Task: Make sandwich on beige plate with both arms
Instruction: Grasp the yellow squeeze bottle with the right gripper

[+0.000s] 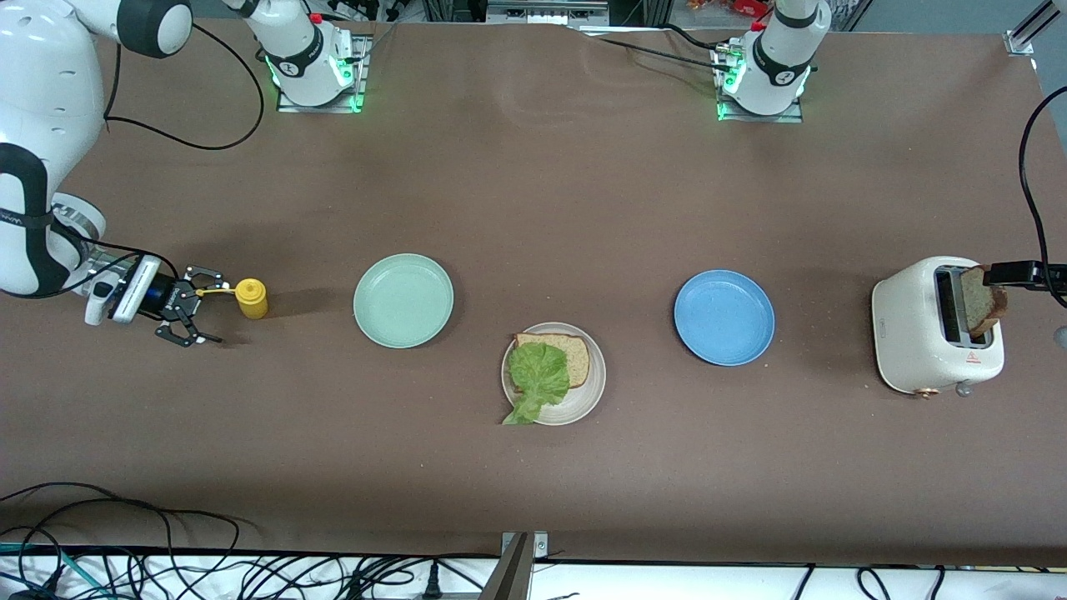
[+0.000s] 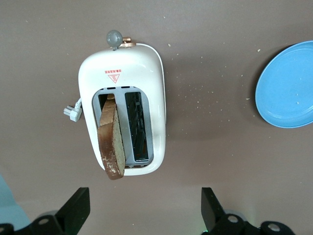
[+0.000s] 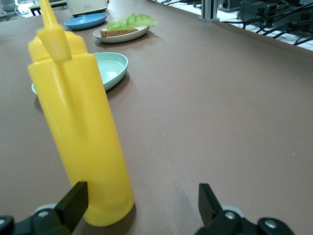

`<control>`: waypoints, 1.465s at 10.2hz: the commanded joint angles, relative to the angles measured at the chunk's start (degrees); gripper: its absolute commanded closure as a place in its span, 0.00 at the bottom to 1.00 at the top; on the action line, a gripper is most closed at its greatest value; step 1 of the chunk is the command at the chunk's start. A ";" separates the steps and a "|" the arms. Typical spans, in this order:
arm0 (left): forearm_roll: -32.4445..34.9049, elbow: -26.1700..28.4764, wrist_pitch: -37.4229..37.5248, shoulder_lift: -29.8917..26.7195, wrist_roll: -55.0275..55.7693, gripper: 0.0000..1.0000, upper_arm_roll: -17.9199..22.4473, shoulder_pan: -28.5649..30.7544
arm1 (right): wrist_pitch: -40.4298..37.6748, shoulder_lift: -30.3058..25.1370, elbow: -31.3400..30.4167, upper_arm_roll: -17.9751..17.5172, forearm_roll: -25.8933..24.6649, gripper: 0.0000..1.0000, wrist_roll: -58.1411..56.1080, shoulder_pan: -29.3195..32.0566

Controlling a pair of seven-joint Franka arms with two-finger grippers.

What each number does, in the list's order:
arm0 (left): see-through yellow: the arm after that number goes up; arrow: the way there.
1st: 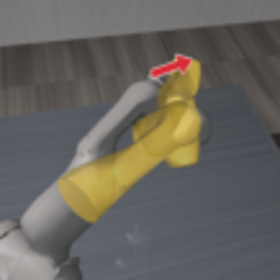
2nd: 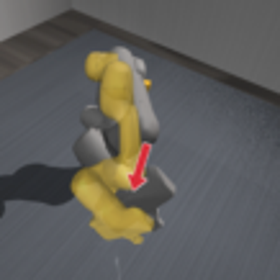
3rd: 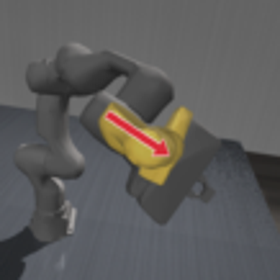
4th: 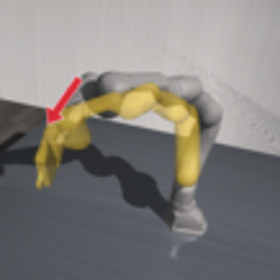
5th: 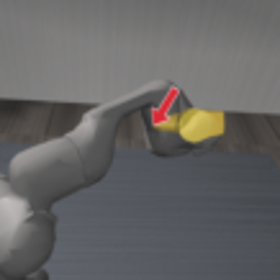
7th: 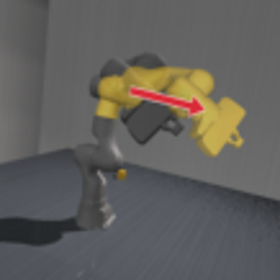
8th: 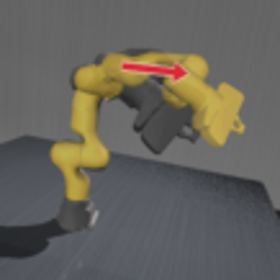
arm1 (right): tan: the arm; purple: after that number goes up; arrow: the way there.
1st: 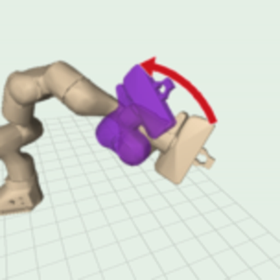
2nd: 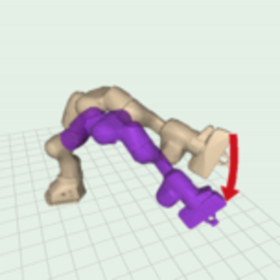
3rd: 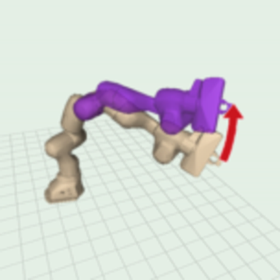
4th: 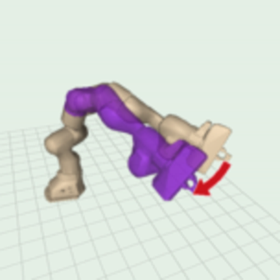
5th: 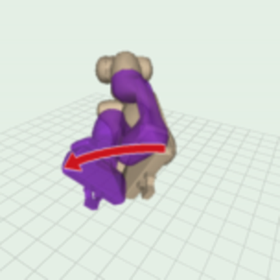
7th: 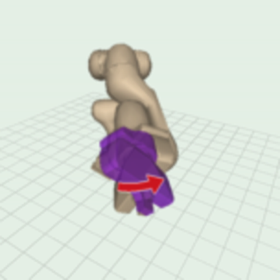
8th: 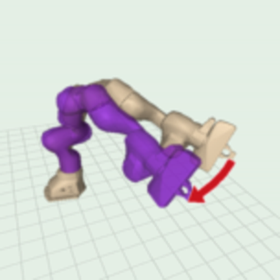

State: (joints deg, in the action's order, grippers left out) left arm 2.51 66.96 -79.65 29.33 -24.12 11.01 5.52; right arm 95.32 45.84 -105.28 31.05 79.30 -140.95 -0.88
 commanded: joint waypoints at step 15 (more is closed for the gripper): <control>1.71 1.07 0.02 -1.11 -0.23 0.00 -0.56 -0.07 | -7.24 0.04 -3.70 -1.17 1.38 0.00 -4.85 3.78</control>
State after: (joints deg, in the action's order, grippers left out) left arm 2.51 66.97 -79.65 29.32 -24.08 10.94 5.50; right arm 89.40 46.07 -107.32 30.46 80.01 -143.38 2.05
